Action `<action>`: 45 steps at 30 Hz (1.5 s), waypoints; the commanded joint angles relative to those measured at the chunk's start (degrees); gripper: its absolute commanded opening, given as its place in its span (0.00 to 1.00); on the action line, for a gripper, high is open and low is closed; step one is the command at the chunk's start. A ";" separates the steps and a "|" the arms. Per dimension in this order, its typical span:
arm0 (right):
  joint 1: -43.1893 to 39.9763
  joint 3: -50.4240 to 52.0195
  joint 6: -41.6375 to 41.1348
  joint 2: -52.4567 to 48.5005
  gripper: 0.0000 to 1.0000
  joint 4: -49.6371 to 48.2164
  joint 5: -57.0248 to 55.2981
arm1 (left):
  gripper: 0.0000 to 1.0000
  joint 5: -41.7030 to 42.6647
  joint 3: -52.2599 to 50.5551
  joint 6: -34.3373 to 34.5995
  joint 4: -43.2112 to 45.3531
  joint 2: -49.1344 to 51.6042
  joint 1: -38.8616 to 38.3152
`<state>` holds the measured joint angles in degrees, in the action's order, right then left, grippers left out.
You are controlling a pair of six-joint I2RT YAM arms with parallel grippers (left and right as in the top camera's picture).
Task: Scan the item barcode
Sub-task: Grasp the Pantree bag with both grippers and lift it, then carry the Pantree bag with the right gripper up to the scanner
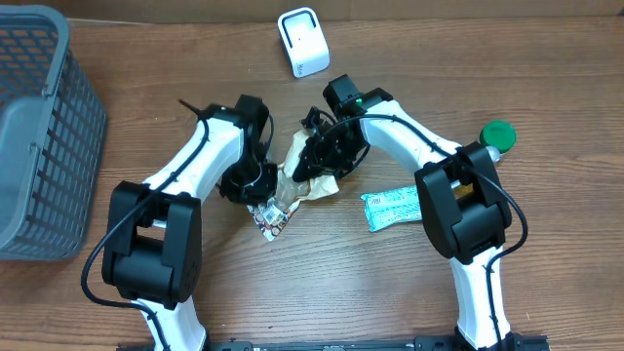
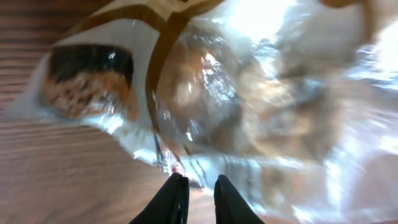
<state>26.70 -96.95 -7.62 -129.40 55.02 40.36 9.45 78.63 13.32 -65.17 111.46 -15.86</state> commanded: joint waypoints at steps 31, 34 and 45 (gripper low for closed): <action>-1.31 -39.65 20.68 5.84 0.04 -0.92 -26.91 | 0.99 -1.07 19.37 -0.48 0.72 -0.24 21.09; -1.33 -38.80 27.02 5.70 0.04 -6.05 -32.98 | 1.00 -1.07 19.37 -0.46 0.72 -0.24 21.09; -1.33 -37.99 33.48 -0.74 0.04 -19.15 -44.72 | 1.00 -1.07 19.37 -0.46 0.72 -0.24 21.09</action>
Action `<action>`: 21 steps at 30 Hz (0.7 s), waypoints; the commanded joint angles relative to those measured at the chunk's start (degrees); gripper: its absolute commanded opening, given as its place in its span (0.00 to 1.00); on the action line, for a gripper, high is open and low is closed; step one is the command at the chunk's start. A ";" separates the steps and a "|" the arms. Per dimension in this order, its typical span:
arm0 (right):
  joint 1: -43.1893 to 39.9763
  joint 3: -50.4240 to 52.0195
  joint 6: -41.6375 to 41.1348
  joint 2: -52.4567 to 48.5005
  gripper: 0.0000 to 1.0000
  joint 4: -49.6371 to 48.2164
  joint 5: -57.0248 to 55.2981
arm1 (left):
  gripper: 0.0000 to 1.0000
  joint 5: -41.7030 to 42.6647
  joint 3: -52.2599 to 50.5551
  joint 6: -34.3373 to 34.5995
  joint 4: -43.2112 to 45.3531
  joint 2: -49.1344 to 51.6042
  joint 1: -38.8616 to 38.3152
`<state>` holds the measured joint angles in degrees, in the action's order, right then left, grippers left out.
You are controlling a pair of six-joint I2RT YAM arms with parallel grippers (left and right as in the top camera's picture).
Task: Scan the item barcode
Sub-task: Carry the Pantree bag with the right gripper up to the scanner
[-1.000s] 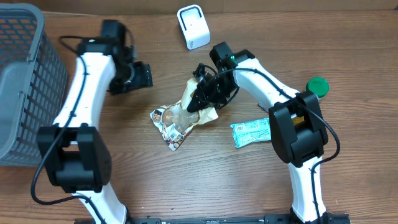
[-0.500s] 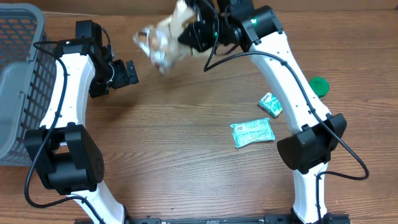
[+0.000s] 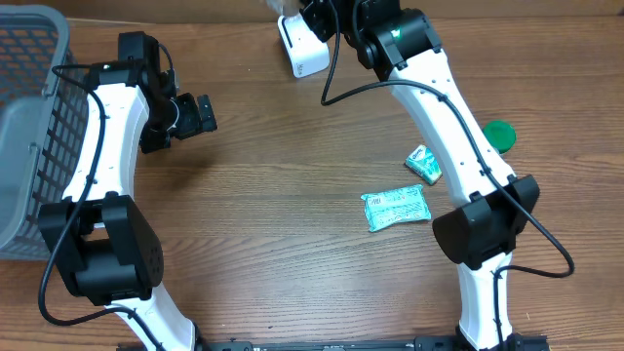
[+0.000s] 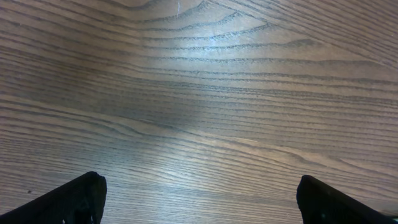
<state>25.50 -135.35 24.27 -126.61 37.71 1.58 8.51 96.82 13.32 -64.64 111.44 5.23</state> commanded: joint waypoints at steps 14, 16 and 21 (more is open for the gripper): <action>0.26 0.42 3.28 -11.23 0.04 -13.14 -11.06 | 1.00 -0.13 1.16 -0.46 0.20 -0.22 0.00; 0.26 0.42 3.26 -11.87 0.04 -13.11 -11.04 | 1.00 -0.13 1.18 -0.46 0.20 -0.22 0.00; 0.26 0.42 1.68 -13.64 0.04 -12.59 -10.99 | 0.99 -0.15 1.16 -0.48 0.20 -0.22 0.00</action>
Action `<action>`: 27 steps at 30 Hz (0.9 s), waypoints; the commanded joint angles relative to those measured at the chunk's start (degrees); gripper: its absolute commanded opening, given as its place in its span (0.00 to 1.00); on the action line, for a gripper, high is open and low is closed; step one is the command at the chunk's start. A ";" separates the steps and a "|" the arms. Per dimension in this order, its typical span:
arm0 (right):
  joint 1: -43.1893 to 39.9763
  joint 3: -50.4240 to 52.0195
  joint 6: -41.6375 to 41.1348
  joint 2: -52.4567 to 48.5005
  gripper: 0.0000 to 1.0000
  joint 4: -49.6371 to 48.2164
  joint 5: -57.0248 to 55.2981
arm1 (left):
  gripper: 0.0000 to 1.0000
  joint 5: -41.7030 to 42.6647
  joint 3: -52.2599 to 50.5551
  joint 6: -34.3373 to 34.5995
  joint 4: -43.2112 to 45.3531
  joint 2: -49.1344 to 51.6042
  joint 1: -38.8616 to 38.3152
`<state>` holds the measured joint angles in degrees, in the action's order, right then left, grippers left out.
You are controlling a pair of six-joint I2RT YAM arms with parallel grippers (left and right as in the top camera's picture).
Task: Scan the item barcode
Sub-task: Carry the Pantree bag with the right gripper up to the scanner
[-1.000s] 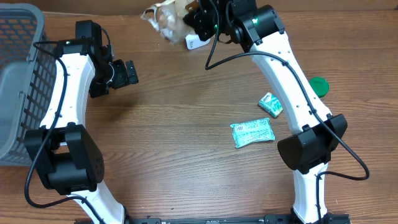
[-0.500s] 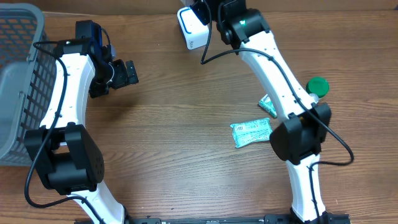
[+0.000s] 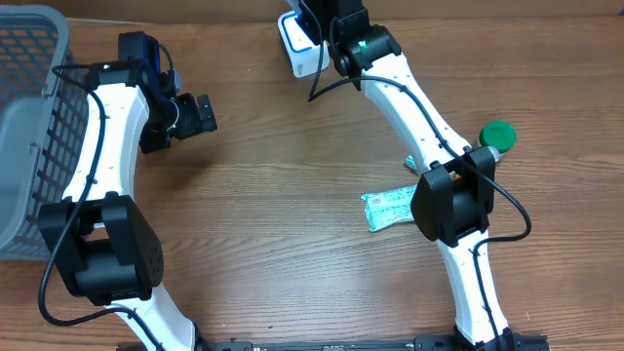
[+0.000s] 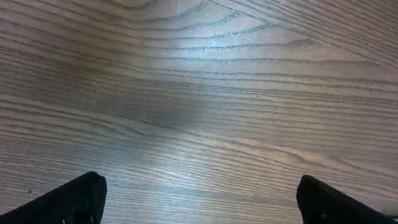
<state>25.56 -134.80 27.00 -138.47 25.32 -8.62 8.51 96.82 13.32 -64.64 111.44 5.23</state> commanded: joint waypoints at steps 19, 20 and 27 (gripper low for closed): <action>1.49 -0.13 -1.73 -2.69 0.04 8.22 5.44 | 1.00 -0.13 1.18 -0.46 0.20 -0.22 0.00; 1.49 -0.13 -1.70 -2.69 0.04 8.04 5.77 | 1.00 -0.13 1.16 -0.46 0.20 -0.22 0.00; 1.38 -0.37 -7.34 -1.11 0.04 4.52 5.46 | 1.00 -0.13 1.18 -0.46 0.20 -0.22 0.00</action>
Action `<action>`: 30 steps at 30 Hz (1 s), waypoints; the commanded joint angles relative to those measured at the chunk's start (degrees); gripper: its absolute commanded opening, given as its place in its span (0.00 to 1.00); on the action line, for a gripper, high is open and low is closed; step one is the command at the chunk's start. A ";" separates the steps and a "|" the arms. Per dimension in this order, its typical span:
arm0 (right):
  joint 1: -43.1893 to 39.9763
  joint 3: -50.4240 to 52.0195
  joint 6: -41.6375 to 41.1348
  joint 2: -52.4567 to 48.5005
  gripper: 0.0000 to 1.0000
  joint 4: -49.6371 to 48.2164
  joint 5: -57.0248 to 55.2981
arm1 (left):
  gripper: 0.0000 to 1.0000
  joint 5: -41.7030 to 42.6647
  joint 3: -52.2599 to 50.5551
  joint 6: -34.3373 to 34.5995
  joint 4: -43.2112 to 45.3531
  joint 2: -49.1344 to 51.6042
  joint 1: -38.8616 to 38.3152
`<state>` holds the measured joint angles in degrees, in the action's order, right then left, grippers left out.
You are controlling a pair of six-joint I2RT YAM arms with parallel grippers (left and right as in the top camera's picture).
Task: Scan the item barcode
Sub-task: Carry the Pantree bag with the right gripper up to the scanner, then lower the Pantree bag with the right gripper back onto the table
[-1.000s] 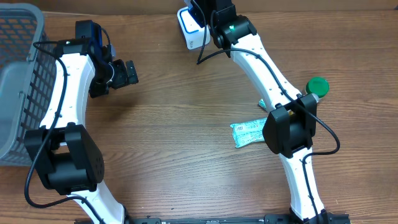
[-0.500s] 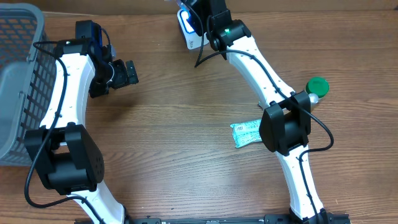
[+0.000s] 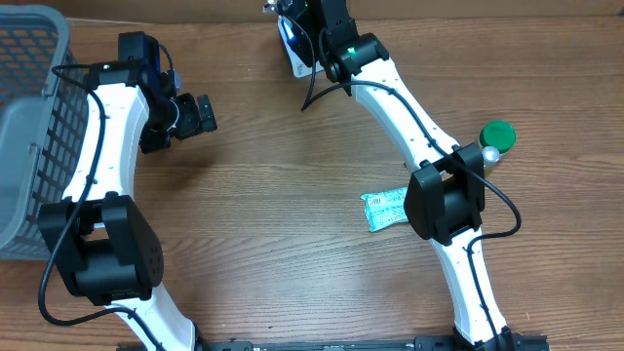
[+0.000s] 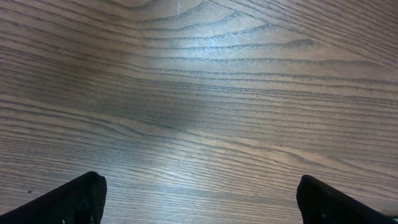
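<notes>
The white barcode scanner stands at the table's far edge, its blue-lit face partly under my right arm. My right gripper hangs over it at the top edge of the overhead view, its fingers hidden beneath the wrist. A pale scrap of the snack bag pokes out beside it; the rest is out of view. My left gripper hovers far to the left, open and empty. In the left wrist view its fingertips stand wide apart over bare wood.
A grey mesh basket fills the far left. A teal packet lies at centre right, partly under my right arm. A green lid sits near the right edge.
My right arm has shifted a little to the left and farther over the scanner, covering more of it. The left arm and its open gripper have not moved.
Both grippers were at the snack bag in the middle of the table, the left one shut. Then the left was open and empty by the basket, and the right was up at the scanner with the bag gone from the table. It has hung over the scanner since.
</notes>
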<state>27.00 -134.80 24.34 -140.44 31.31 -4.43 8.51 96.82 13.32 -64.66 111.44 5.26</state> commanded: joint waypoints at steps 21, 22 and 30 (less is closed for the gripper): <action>-2.67 5.40 -21.55 12.35 0.92 49.86 20.70 | 1.00 -0.13 1.16 -0.46 0.22 -0.22 -0.02; -2.71 5.97 -21.55 12.35 1.00 50.03 20.06 | 1.00 -0.13 1.18 -0.46 0.22 -0.22 -0.02; -2.75 8.96 -21.55 12.35 1.00 48.98 7.13 | 1.00 -0.13 1.18 -0.46 0.22 -0.22 -0.02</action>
<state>24.40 -126.45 3.01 -128.99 80.68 8.23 8.51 96.82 13.32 -64.64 111.44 5.23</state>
